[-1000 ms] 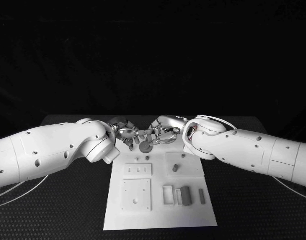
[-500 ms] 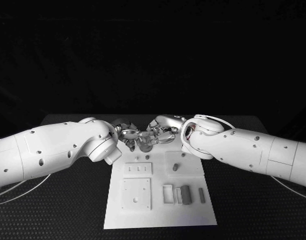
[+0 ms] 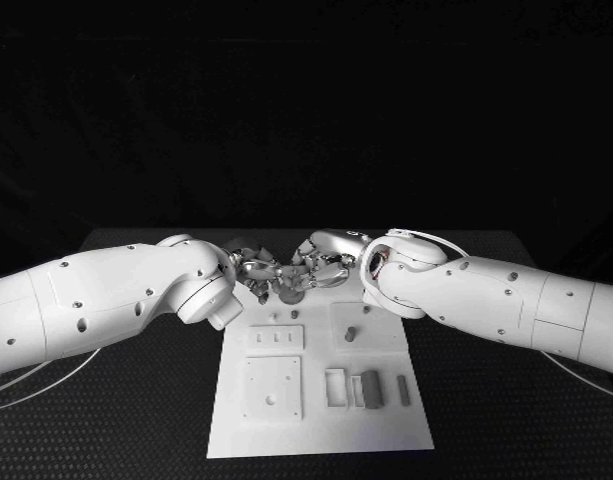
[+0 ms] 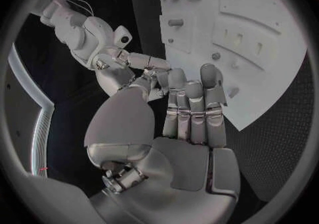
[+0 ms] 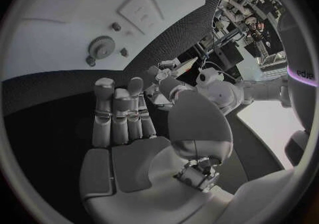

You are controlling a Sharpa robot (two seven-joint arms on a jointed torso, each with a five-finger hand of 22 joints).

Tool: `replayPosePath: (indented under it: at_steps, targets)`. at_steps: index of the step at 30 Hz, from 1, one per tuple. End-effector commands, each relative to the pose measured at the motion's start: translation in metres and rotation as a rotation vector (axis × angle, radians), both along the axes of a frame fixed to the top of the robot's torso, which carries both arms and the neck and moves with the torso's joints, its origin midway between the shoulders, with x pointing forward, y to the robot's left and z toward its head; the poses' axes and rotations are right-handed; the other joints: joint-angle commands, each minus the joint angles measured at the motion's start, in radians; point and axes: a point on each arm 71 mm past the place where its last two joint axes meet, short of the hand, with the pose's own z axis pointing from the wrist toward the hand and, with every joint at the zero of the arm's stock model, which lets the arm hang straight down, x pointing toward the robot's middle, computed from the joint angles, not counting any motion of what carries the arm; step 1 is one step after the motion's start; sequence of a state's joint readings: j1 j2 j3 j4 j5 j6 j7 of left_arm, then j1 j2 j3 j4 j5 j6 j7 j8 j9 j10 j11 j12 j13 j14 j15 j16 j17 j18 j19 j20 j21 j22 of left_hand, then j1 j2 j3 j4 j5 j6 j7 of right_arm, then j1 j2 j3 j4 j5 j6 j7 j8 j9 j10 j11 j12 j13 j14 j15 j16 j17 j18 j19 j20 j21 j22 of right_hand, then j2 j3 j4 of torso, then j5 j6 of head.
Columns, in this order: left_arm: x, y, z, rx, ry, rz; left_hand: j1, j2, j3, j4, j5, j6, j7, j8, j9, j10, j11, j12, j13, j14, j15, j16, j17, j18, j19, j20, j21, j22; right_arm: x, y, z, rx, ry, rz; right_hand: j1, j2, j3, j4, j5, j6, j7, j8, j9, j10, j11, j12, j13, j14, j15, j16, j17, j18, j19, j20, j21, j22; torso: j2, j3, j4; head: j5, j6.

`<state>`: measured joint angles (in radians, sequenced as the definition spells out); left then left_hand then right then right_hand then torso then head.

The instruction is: Assemble the parts on the task board

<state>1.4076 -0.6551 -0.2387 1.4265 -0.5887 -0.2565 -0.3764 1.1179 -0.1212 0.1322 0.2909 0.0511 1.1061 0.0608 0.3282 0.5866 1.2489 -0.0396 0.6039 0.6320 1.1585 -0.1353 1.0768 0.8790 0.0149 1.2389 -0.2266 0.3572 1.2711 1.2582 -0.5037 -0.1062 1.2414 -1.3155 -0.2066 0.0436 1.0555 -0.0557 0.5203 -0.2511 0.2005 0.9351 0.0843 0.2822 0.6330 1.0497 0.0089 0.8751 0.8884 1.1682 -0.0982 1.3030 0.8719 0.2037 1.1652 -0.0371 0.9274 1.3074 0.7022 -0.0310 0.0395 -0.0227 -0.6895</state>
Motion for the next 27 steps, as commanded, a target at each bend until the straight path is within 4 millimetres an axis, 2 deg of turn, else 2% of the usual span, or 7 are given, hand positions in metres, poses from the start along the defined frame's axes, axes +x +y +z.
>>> replayPosePath:
  at_steps: [1,8,27]
  targets:
    - [-0.0007,-0.0022,0.0001,0.006,0.003,-0.012,0.014,0.006,-0.012,-0.001,-0.003,0.006,0.000,0.001,0.001,0.006,-0.003,0.006,0.002,-0.003,-0.006,0.006,-0.004,0.005,0.005,-0.004,-0.003,0.003,-0.0014,0.0010,-0.0004,-0.011,-0.003,0.008,-0.012,0.001,-0.004,0.005,0.003,0.026,0.031,0.003,0.002,-0.004,-0.004,0.007,-0.002,0.001,-0.004,0.004,0.000,0.058,0.001,-0.006,0.002,0.018,0.001,-0.0002,0.0006,0.002,-0.001]
    - [0.0013,0.0003,0.0017,-0.004,-0.022,0.017,0.055,0.023,-0.042,-0.001,-0.002,-0.011,0.009,-0.013,-0.001,-0.013,0.005,-0.005,-0.003,-0.017,0.000,-0.005,-0.033,0.000,-0.007,-0.002,-0.021,0.005,-0.0031,0.0037,-0.0001,-0.010,0.000,0.014,-0.014,0.001,-0.004,0.006,0.003,0.027,0.031,0.003,0.002,-0.004,-0.004,0.007,-0.002,0.001,-0.004,0.004,0.000,0.058,0.001,-0.006,0.002,0.018,0.000,0.0002,0.0003,0.009,-0.002]
    - [-0.0009,-0.0023,0.0005,-0.004,0.002,-0.005,0.063,0.021,-0.062,0.000,-0.002,-0.005,0.008,-0.015,0.000,-0.009,0.005,-0.004,-0.005,-0.010,0.001,-0.001,-0.057,-0.001,0.002,-0.001,-0.032,0.006,-0.0055,0.0082,0.0001,-0.011,0.003,0.023,-0.018,0.002,-0.003,0.008,0.004,0.027,0.031,0.003,0.003,-0.003,-0.004,0.008,-0.002,0.002,-0.004,0.005,0.000,0.058,0.002,-0.006,0.003,0.018,0.001,-0.0005,-0.0001,0.008,-0.004]
